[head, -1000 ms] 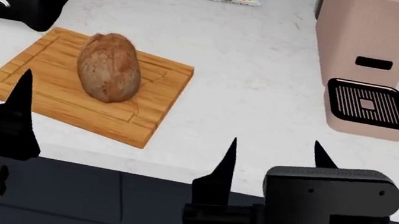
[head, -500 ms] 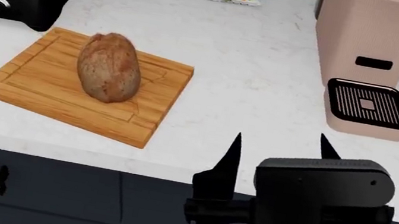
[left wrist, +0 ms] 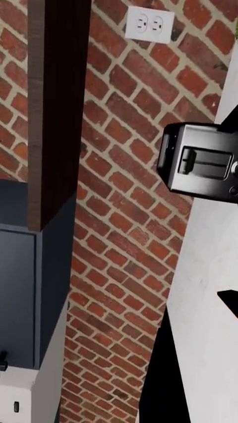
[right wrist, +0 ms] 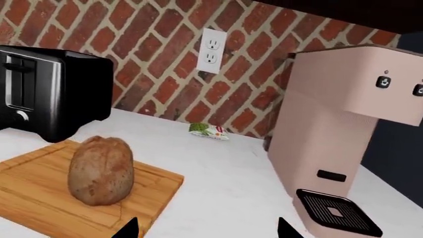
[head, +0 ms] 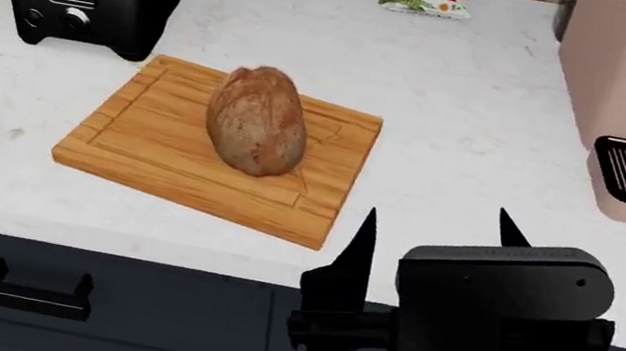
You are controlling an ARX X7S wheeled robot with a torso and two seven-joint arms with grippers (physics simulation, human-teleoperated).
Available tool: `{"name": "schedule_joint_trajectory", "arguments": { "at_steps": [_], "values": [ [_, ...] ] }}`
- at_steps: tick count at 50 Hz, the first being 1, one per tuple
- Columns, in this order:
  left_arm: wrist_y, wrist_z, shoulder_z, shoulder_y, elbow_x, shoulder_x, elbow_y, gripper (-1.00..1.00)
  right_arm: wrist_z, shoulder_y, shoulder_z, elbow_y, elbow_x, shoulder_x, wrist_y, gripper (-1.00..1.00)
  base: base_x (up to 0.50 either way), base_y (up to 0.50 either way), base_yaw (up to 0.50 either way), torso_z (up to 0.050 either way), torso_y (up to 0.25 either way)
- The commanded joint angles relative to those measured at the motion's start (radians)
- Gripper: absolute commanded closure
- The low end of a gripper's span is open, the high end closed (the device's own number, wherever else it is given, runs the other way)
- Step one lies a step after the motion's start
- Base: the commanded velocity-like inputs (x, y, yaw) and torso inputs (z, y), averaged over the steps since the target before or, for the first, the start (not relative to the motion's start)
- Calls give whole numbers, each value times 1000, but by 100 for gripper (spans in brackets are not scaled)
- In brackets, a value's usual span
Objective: Pick up the wedge of cheese and place it on the slice of bread to prepare a simple cheese on bread dish.
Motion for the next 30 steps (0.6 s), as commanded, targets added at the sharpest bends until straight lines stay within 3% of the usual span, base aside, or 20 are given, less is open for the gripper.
{"name": "schedule_joint_trajectory", "arguments": {
  "at_steps": [1,22,30],
  "values": [
    [-6,-15,2,-1,-11,-7,1,-100,-6,2,-7,13,12,1,-16,-100,0,316,0,0,0],
    [8,-29,12,4,-27,-22,-1,-100,-19,-14,-12,16,33,10,-51,-100,28,319,0,0,0],
    [21,-33,26,14,-23,-32,-2,-100,-24,-19,-5,14,50,5,-57,-100,283,142,0,0,0]
  ]
}}
